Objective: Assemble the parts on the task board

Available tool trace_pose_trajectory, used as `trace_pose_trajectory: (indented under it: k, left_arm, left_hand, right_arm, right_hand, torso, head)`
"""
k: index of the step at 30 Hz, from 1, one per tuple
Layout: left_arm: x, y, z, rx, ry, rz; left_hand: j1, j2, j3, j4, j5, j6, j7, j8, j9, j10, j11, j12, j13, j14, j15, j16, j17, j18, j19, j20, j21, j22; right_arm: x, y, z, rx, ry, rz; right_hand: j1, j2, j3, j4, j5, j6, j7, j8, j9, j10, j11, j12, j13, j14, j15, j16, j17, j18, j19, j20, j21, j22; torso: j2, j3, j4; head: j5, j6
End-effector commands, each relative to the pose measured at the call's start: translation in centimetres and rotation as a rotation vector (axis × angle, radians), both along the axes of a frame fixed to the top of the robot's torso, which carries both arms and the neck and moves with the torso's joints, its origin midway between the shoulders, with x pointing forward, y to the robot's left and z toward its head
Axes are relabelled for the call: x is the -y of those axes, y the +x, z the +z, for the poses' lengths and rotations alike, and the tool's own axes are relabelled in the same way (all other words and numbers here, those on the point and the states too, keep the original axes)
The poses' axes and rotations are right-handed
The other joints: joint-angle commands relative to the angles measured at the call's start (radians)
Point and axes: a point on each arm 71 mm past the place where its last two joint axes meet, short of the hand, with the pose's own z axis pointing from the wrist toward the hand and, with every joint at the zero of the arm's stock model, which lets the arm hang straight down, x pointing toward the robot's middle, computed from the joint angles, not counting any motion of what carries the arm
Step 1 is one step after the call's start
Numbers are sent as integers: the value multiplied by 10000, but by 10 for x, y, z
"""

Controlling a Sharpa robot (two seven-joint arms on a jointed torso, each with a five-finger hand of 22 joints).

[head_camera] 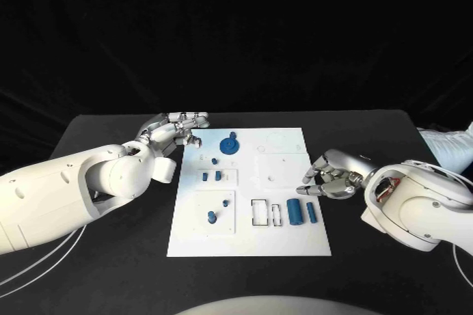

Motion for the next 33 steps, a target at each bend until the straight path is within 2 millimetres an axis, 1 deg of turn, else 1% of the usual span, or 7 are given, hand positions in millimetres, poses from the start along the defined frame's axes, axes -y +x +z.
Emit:
trace_pose_trajectory:
  k: [1, 8, 15, 17, 24, 29, 33]
  left_arm:
    - [1, -1, 1, 100, -75, -144]
    - [1, 0, 1, 101, -77, -147]
    - [1, 0, 1, 101, -75, -143]
    - [1, 0, 1, 98, -70, -133]
    - [0, 0, 1, 92, -64, -127]
    - [0, 0, 1, 92, -62, -123]
    - [0, 0, 1, 90, -61, -123]
  left_hand:
    - [81, -1, -68, -2, 0, -88, -15, 43, -13, -59, -8, 57, 11, -96, 1, -47, -9, 154, -61, 12, -33, -9]
    - [81, -1, -68, -2, 0, -88, -15, 43, -13, -59, -8, 57, 11, -96, 1, -47, -9, 154, -61, 12, -33, -9]
    - [81, -1, -68, -2, 0, -88, -15, 43, -13, -59, -8, 57, 11, -96, 1, -47, -9, 154, -61, 12, -33, -9]
    - [81, -1, -68, -2, 0, -88, -15, 43, -13, -59, -8, 57, 11, -96, 1, -47, -9, 154, -61, 12, -33, -9]
    - [81, -1, -68, -2, 0, -88, -15, 43, -13, -59, -8, 57, 11, -96, 1, -47, -9, 154, -61, 12, -33, -9]
    - [81, -1, -68, -2, 0, -88, -15, 43, -13, -59, -8, 57, 11, -96, 1, -47, -9, 154, -61, 12, -33, -9]
    - [81, -1, -68, -2, 0, -88, -15, 43, -13, -59, -8, 57, 11, -96, 1, -47, -9, 154, -61, 12, -33, -9]
  right_arm:
    - [1, -1, -4, 28, -1271, -78]
    - [-7, -2, -14, -186, -1520, 170]
    - [-18, -4, -26, -510, -1582, 470]
    - [-20, -5, -28, -608, -1623, 554]
    - [-24, -6, -33, -800, -1919, 802]
    - [-27, -6, -34, -770, -2069, 940]
    - [-29, -5, -36, -775, -2119, 1012]
  right_hand:
    - [-18, 11, -180, 104, 35, -90, 8, 89, 51, 30, 13, 40, 46, 848, 54, 47, 1460, -95, 542, 50, 46, 1867]
    - [32, 50, -392, 279, 37, -109, -6, 220, 139, 52, 2, 73, 142, 847, 48, 63, 1481, -101, 555, 52, 63, 1895]
    - [55, 57, -467, 334, 27, -131, -7, 256, 166, 64, 1, 86, 177, 848, 48, 71, 1493, -104, 563, 52, 71, 1910]
    - [75, 62, -500, 355, 24, -135, -10, 277, 181, 76, 0, 101, 204, 847, 48, 70, 1491, -105, 563, 52, 72, 1912]
    - [30, 126, -746, 526, -19, -130, -33, 427, 282, 79, -16, 87, 252, 845, 38, 77, 1497, -106, 563, 48, 77, 1921]
    - [-4, 157, -821, 545, -32, -107, -47, 484, 319, 77, -25, 77, 262, 842, 32, 73, 1490, -105, 560, 45, 75, 1919]
    - [-19, 171, -855, 548, -38, -98, -53, 509, 336, 76, -30, 72, 265, 842, 28, 72, 1488, -105, 560, 43, 75, 1919]
  torso:
    - [-2, -10, 1]
    - [-2, -11, -17]
    - [6, 2, -2]
    - [5, -7, 3]
    - [3, -12, 2]
    - [-2, -5, -1]
    - [1, -14, 12]
  head:
    - [-12, -15]
    - [6, -19]
    - [30, -60]
    - [33, -71]
    - [48, -95]
    - [60, -109]
    - [55, -114]
